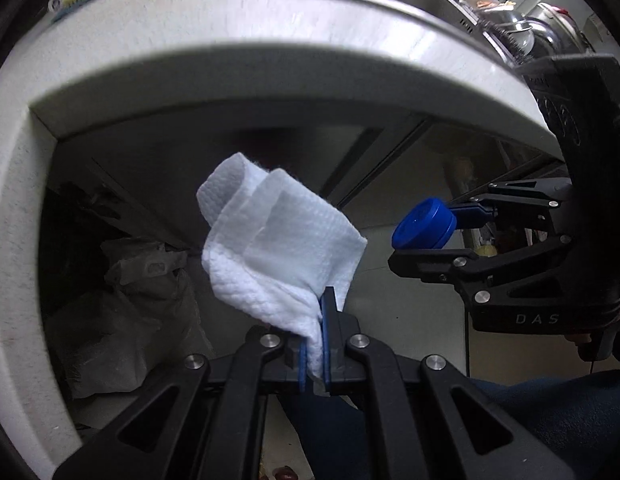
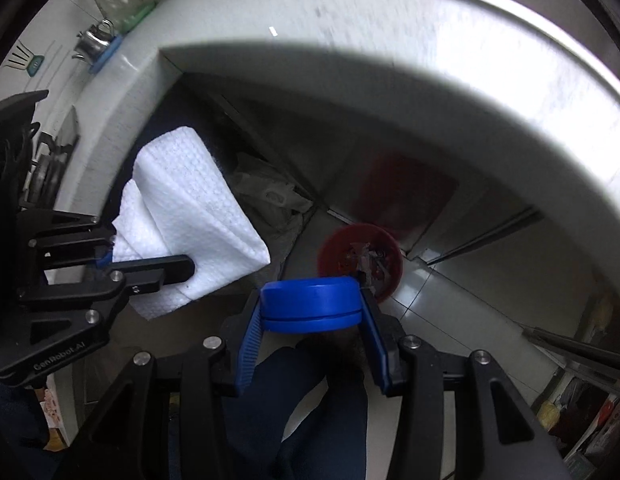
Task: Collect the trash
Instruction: 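Carry the cloth and lid down over the red bucket with both tools, then open both tools to drop the cloth and lid into the bucket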
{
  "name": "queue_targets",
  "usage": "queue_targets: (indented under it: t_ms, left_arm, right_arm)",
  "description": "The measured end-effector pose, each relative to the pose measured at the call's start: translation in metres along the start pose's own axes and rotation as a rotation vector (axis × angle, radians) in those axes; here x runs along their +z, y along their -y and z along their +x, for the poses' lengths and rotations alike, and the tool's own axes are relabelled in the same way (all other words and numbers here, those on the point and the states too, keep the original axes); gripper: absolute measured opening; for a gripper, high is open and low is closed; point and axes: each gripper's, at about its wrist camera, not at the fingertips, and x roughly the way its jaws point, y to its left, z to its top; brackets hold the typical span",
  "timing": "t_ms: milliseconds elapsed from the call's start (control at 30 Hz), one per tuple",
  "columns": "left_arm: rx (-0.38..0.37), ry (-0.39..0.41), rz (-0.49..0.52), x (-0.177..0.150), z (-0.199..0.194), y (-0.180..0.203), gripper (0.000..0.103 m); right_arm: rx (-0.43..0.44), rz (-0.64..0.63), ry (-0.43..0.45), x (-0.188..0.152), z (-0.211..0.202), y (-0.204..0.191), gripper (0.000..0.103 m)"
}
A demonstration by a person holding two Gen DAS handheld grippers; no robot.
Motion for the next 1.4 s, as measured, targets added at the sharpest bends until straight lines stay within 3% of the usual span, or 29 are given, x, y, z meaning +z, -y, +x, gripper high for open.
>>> queue_targets:
  t_ms: [433,767,967,1267,1400]
  left_arm:
    - [-0.031,-0.115,-0.104,-0.027,0.132,-0.046,0.004]
    - [-0.056,-0.177,-0.119,-0.036,0.218,-0.070,0.005]
    - [-0.057,-0.184,-0.113,-0.036,0.252,-0.079,0.005]
    - [-0.064,-0.181,-0.119,-0.034,0.273,-0.090,0.005]
    - [-0.069,-0.171,-0.102,-0.035,0.274,-0.092,0.034]
  right_arm:
    - [-0.019,-0.017,-0.076,-0.004,0.116,0.039,0.043]
    - [-0.015,-0.026,-0.130,-0.007,0.194,0.064,0.043]
    - [-0.022,-0.047,-0.139,-0.009,0.225,0.072,0.043]
    - [-0.022,-0.048,-0.145,-0.010,0.240,0.081,0.043]
    - [-0.047,-0.053,-0.147,-0.011,0.244,0.084,0.043]
